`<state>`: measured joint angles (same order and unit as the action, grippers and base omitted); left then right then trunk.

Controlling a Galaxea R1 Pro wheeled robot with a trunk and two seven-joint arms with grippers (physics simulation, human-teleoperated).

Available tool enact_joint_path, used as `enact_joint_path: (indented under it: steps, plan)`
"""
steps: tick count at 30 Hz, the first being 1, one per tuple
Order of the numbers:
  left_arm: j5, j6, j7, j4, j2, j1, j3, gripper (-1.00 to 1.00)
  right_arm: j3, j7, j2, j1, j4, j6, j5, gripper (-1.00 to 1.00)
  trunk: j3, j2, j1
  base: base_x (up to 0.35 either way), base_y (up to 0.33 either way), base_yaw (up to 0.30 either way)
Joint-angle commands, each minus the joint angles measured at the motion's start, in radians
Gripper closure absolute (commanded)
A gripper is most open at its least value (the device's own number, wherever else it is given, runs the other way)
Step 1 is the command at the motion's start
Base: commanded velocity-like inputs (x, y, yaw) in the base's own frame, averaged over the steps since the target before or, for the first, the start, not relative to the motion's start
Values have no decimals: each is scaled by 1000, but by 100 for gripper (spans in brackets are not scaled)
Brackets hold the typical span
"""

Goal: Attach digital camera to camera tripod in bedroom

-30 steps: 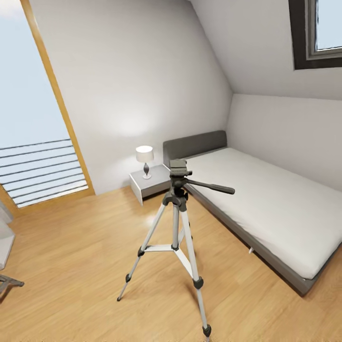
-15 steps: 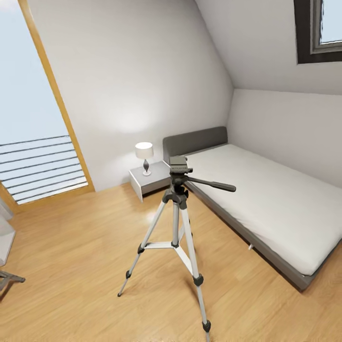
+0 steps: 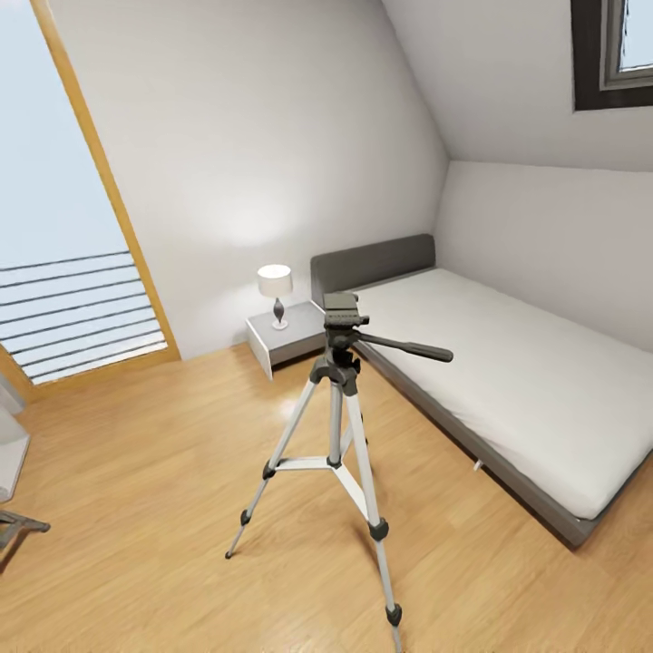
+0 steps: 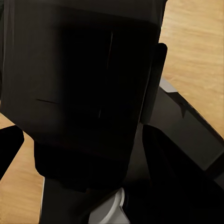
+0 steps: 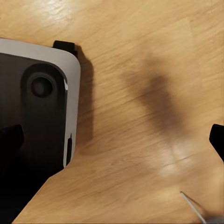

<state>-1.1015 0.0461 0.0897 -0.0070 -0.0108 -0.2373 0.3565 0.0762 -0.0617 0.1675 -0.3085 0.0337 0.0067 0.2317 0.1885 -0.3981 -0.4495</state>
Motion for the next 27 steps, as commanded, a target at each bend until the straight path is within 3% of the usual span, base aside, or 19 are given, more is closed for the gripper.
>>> enact_joint_path:
  steps: [1, 19, 27]
  plan:
    - [-5, 1, 2, -1, 0, 0, 9, 100, 8, -1, 0, -1, 2, 4, 9, -100, 2, -2, 0, 0, 0, 0]
    - [-6, 1, 2, -1, 0, 0, 9, 100, 9, 7, 10, -1, -7, -2, 13, -100, 4, -2, 0, 0, 0, 0]
    - [-3, 3, -2, -20, -9, 0, 9, 100, 8, 12, -1, 0, -61, -13, 23, -100, 4, -2, 0, 0, 0, 0]
